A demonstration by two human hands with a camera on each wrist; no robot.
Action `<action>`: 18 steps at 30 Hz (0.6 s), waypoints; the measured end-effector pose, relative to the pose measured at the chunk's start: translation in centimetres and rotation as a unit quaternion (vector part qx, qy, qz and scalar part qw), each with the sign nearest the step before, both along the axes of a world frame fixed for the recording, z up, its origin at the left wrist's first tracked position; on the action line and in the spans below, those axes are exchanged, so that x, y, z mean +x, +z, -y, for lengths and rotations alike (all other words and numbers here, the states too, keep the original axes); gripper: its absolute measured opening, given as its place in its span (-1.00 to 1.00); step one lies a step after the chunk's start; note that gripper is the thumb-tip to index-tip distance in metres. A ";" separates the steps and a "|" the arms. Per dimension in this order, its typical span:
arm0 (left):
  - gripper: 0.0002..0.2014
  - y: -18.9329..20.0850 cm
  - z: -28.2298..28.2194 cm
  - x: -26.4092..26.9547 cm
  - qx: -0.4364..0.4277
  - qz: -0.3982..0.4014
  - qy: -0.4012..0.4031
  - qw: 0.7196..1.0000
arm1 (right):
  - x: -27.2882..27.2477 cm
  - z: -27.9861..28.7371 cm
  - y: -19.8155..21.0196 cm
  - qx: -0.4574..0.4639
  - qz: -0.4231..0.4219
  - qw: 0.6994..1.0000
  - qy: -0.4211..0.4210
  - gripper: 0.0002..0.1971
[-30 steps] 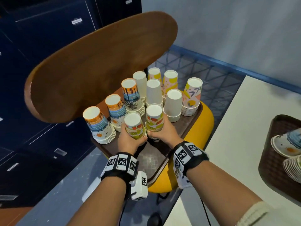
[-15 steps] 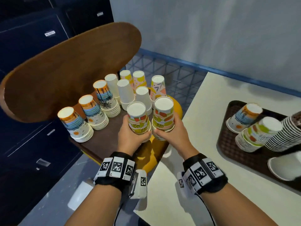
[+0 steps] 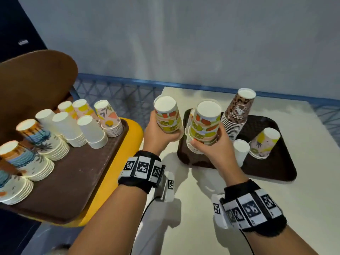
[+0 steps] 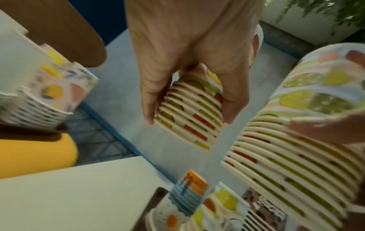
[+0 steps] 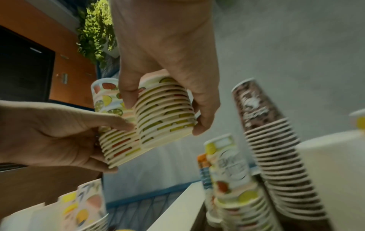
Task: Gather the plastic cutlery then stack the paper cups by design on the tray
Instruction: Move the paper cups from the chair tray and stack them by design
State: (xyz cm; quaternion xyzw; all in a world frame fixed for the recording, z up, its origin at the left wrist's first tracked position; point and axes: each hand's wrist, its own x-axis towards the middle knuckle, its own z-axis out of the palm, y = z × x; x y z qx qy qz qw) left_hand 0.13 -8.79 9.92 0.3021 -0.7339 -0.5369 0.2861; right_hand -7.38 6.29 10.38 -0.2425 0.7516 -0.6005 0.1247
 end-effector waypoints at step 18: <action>-0.20 -5.3 -7.4 -11.0 -0.027 0.160 -0.095 0.982 | -6.0 -10.8 0.8 -0.015 0.033 0.992 -0.122 -0.27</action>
